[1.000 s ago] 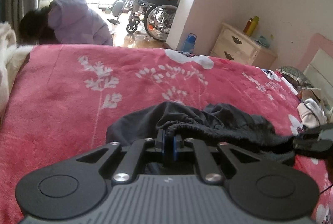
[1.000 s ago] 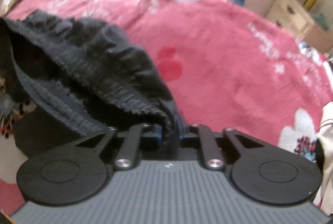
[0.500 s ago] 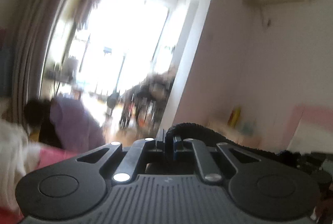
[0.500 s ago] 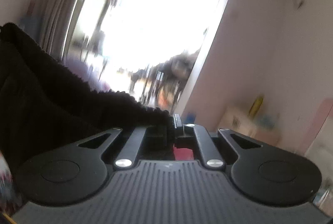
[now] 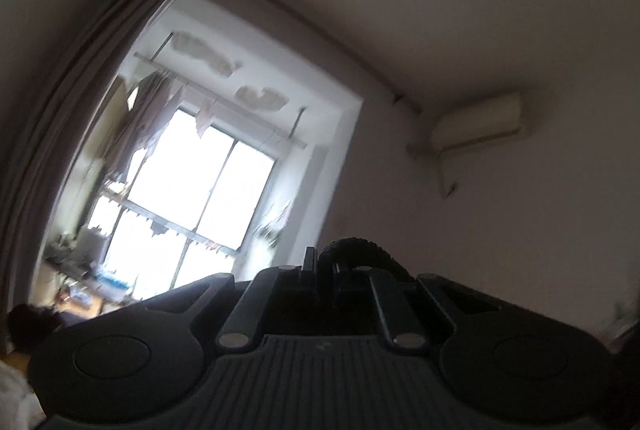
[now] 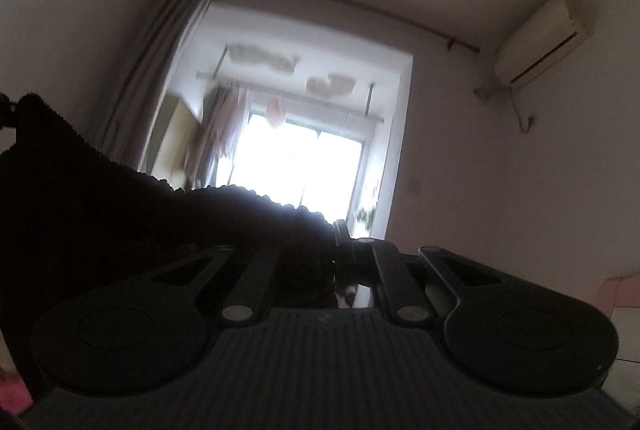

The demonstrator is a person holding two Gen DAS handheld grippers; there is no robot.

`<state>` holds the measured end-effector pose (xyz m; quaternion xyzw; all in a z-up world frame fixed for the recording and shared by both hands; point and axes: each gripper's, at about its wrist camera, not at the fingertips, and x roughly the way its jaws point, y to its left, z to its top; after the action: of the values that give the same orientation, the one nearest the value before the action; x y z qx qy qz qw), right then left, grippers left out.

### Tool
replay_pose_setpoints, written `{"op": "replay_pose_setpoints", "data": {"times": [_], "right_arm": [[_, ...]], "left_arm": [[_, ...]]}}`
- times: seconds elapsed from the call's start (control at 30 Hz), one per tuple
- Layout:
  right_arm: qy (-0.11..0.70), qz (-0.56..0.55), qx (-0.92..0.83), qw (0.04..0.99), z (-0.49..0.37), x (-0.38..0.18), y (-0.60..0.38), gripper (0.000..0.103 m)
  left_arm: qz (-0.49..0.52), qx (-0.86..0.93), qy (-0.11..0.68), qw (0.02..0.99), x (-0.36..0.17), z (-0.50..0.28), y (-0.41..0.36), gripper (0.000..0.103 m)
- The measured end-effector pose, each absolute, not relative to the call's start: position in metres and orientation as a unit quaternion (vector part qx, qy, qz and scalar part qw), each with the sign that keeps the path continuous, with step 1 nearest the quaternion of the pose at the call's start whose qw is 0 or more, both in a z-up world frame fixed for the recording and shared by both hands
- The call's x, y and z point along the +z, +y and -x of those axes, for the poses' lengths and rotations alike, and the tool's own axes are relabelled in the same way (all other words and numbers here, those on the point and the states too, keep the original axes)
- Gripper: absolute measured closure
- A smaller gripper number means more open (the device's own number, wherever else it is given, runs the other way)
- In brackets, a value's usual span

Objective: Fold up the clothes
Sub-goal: 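Lift the trousers by the waistband with both grippers and shake them out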

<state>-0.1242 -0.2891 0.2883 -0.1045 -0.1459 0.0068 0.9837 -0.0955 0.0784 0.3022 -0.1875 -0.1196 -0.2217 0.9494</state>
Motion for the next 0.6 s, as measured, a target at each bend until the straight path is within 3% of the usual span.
{"op": "replay_pose_setpoints", "data": {"times": [0.33,0.43,0.6], "right_arm": [[-0.192,0.122,0.052,0.973,0.215,0.315,-0.281,0.099],[-0.178,0.095,0.078,0.976,0.224,0.324,-0.286,0.099],[-0.124,0.062,0.086,0.987,0.209,0.325,-0.297,0.099]], "left_arm": [[0.200,-0.265,-0.193,0.923,0.334,0.193,0.099,0.096],[0.199,-0.265,-0.219,0.918,0.337,0.207,0.099,0.095],[0.194,-0.273,-0.183,0.924,0.332,0.203,0.088,0.095]]}}
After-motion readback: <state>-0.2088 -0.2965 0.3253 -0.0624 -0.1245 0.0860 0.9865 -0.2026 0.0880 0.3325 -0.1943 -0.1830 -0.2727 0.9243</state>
